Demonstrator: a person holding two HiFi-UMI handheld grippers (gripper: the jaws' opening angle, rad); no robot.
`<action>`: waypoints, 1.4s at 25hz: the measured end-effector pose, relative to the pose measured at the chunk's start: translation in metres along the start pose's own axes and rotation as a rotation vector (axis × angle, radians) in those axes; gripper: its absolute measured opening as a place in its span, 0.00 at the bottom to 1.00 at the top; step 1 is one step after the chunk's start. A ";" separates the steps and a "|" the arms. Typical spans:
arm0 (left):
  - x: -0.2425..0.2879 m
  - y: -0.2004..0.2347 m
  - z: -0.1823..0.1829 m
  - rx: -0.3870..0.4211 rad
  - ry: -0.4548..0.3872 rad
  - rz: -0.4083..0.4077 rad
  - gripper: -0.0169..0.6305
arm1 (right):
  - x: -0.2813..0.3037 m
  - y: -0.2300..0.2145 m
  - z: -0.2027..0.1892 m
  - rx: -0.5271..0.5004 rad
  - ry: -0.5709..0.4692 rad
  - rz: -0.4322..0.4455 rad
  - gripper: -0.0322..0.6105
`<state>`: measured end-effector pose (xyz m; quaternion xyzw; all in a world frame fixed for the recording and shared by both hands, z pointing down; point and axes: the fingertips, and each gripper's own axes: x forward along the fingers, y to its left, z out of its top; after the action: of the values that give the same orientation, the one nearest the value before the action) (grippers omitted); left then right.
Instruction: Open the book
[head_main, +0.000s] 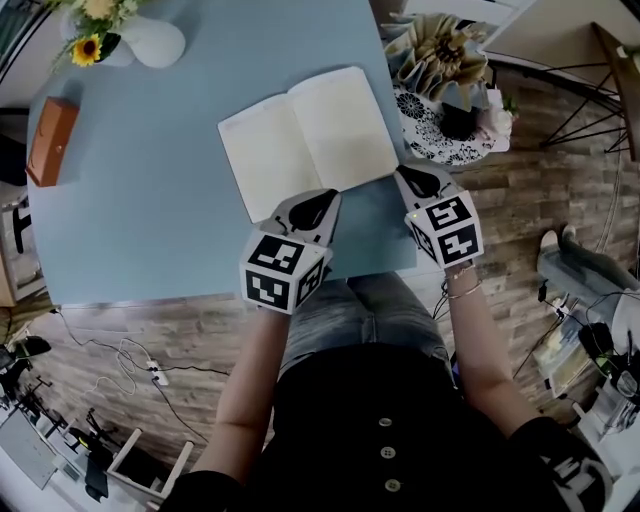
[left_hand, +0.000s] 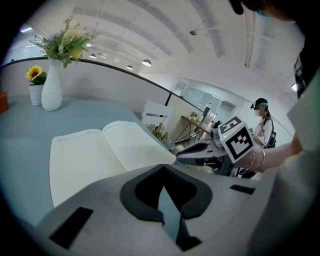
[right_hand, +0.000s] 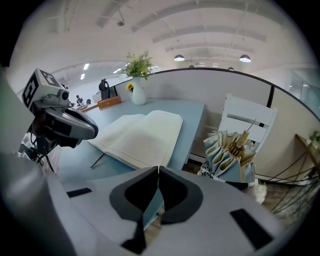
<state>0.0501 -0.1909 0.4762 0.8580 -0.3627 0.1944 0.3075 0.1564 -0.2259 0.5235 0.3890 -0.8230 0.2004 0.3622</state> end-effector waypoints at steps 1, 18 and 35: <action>0.000 0.000 -0.001 0.001 0.003 0.000 0.05 | 0.001 0.000 -0.001 -0.003 0.004 -0.002 0.06; 0.010 0.002 -0.007 -0.004 0.022 0.014 0.05 | 0.009 -0.004 -0.012 -0.025 0.027 -0.027 0.08; 0.012 0.002 -0.007 -0.003 0.032 0.017 0.05 | 0.004 -0.012 -0.009 -0.048 0.017 -0.089 0.18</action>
<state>0.0560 -0.1931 0.4892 0.8512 -0.3653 0.2099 0.3130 0.1681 -0.2302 0.5327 0.4149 -0.8061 0.1676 0.3872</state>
